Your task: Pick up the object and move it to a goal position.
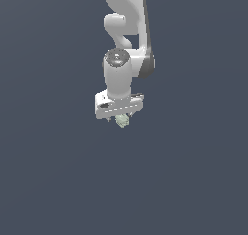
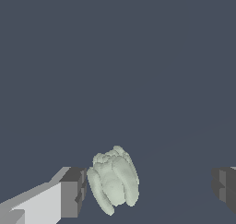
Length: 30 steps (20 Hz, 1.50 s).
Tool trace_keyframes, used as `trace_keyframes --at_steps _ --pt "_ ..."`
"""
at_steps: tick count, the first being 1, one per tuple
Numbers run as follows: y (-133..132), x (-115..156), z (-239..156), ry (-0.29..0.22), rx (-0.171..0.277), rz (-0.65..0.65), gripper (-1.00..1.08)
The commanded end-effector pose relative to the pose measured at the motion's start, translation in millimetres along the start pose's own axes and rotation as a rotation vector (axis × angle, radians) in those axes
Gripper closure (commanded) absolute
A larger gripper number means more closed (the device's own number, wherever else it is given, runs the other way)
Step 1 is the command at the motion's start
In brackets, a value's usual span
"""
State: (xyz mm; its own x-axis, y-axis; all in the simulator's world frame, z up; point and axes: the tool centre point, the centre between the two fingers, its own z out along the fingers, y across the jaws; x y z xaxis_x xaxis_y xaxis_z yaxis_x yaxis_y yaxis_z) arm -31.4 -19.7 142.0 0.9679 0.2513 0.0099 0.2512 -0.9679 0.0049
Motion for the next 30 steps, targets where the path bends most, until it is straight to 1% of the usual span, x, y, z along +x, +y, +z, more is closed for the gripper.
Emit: trace_keyframes --at_steps 1,8,15,20,25,30 --pt "-4.1 -9.3 9.7 -0.002 0.000 -0.073 -0.92" --pt "-15.9 -34.3 32.7 -0.007 0.003 -0.259 -0.92" --pt "-23.8 -50.3 45.6 -0.008 0.006 -0.373 -0.92" --pt "-26.3 -55.3 49.4 -0.009 0.007 -0.408 -0.92" --pt "-26.2 -55.3 50.5 -0.009 0.007 -0.406 -0.92" --pt "-26.5 -56.1 63.8 -0.009 0.007 -0.408 -0.92"
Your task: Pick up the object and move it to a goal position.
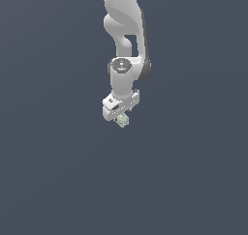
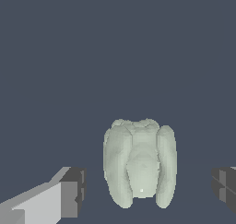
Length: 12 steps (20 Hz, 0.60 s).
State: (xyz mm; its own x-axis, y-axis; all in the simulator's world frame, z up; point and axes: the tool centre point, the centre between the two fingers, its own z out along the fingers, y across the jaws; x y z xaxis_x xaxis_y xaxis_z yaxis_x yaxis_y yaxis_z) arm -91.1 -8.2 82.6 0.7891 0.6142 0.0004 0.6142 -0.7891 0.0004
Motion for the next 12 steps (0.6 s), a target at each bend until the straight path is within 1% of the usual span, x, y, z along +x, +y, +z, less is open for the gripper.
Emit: trace_keyframes --at_steps 1,7,12 --pt "-0.6 -0.5 9.4 -0.001 0.001 -0.001 -0.92" --pt "-1.1 -0.9 34.7 0.000 0.001 -0.004 -0.92" --pt "-0.5 -0.8 41.1 0.000 0.001 -0.004 -0.92"
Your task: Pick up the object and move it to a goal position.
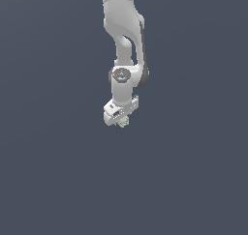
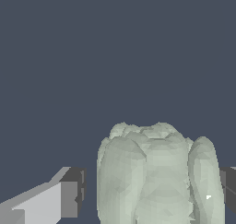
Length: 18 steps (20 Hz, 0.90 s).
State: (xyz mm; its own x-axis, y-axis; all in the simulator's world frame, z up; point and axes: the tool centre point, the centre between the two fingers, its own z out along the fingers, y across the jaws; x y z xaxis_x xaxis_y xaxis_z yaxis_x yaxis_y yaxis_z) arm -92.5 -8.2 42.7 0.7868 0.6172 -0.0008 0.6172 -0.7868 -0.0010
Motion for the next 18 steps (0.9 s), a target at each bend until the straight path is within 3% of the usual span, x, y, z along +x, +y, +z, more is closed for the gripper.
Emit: trace_keyframes --at_steps 1,13,18 --pt "0.4 0.3 1.2 0.001 -0.001 0.000 1.08" --pt "2.5 1.3 -0.4 0.005 -0.005 0.001 1.08" --pt "19.4 11.4 -8.2 0.041 -0.039 0.005 1.08"
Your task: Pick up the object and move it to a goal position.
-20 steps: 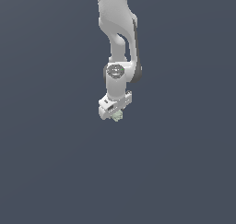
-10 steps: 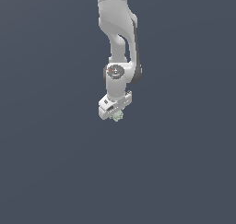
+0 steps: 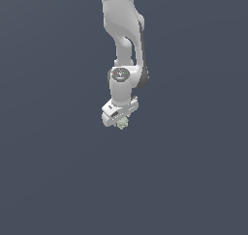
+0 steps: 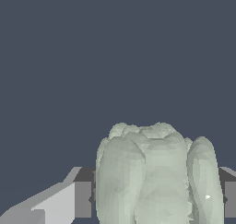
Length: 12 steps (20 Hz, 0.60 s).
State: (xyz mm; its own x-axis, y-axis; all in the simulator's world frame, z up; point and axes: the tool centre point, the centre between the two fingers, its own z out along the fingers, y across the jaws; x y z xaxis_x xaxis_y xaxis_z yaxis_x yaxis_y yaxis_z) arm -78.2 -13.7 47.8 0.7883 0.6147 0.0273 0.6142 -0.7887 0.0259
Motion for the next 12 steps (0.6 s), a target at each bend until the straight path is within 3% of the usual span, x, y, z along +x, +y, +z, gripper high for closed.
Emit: trace_keyframes --at_steps 1,7,12 --pt "12.0 7.0 -5.4 0.025 -0.024 0.003 1.08" --pt "61.8 35.8 -33.4 0.136 -0.127 0.016 1.08" --pt "122.0 67.1 -81.7 0.279 -0.260 0.032 1.08"
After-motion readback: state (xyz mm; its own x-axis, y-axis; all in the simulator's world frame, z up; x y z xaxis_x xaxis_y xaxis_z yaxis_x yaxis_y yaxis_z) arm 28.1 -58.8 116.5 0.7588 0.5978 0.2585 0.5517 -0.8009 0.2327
